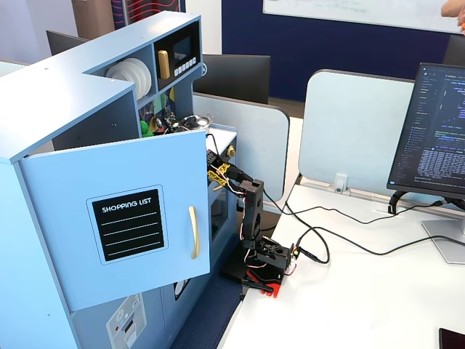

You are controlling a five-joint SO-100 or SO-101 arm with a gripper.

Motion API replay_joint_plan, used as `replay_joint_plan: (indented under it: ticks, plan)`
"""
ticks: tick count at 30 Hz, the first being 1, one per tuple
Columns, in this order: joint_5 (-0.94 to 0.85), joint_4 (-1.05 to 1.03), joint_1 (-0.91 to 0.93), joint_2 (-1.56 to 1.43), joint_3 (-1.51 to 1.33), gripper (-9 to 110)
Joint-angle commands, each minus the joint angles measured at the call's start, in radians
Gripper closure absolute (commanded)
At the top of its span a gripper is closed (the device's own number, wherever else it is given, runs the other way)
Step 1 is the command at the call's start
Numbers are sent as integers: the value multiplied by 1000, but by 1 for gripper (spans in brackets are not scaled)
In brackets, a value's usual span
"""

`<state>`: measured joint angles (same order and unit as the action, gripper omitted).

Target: Pick up the green pineapple from the left cabinet and place it in the green recipient

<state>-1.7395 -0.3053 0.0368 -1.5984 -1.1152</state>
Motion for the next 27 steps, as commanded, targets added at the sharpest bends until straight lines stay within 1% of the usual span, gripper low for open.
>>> replay_joint_plan:
  ticks: [1, 2, 3, 4, 6, 10, 20, 23, 27]
  plan:
    - [41, 77, 23, -3, 75, 78]
    - [81, 94, 23, -2, 75, 68]
    - [110, 107, 23, 0, 75, 62]
    - [126, 117, 25, 2, 75, 58]
    - [153, 126, 25, 3, 77, 52]
    - [193, 124, 25, 3, 84, 45]
    - [201, 103, 17, -32, 64, 44]
    - [218, 109, 15, -120, -32, 44]
    - [238, 123, 11, -333, -281, 43]
